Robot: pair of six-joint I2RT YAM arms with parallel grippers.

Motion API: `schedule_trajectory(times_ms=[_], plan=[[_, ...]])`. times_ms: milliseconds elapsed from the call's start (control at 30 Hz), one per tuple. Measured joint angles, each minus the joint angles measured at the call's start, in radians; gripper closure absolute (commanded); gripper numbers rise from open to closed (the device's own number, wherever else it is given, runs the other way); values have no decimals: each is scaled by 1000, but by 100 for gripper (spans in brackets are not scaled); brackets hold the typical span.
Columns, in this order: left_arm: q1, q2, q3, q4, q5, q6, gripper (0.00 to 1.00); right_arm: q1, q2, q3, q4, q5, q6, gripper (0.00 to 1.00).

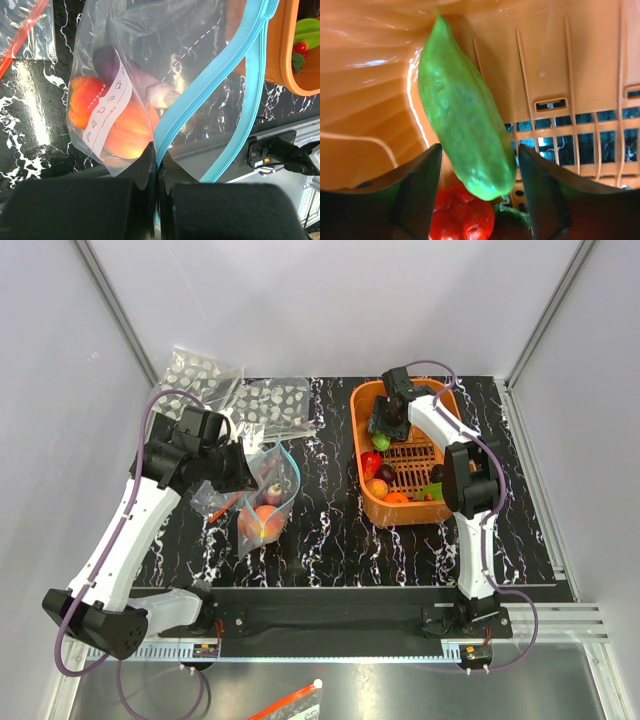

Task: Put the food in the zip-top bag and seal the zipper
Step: Pick up the fake vegetable from the bin, then place the fake vegetable in the zipper food storage bag.

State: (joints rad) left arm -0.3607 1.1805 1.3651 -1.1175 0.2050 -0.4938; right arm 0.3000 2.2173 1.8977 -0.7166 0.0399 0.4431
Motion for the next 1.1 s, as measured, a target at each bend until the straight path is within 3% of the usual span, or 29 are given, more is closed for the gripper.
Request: schedule_trajectory(times_ms=[100,233,500,733,900,1100], plan=[[0,0,8,-5,-2,0,100,0,16,0,7,-8,-13,40],[0,0,9,-8,-6,0,100,0,16,0,8,-12,-37,55],[0,5,10,-7,-27,14,100,0,-27,-1,-43,-18,-63,60],[0,50,41,4,-114,62,100,0,-295,-8,-188,-108,-32,63],[0,59,42,39,-157,99,100,7,-521,-2,-282,-256,3,64],[0,59,11,132,-165,130,100,129,-560,106,-453,-443,23,65]])
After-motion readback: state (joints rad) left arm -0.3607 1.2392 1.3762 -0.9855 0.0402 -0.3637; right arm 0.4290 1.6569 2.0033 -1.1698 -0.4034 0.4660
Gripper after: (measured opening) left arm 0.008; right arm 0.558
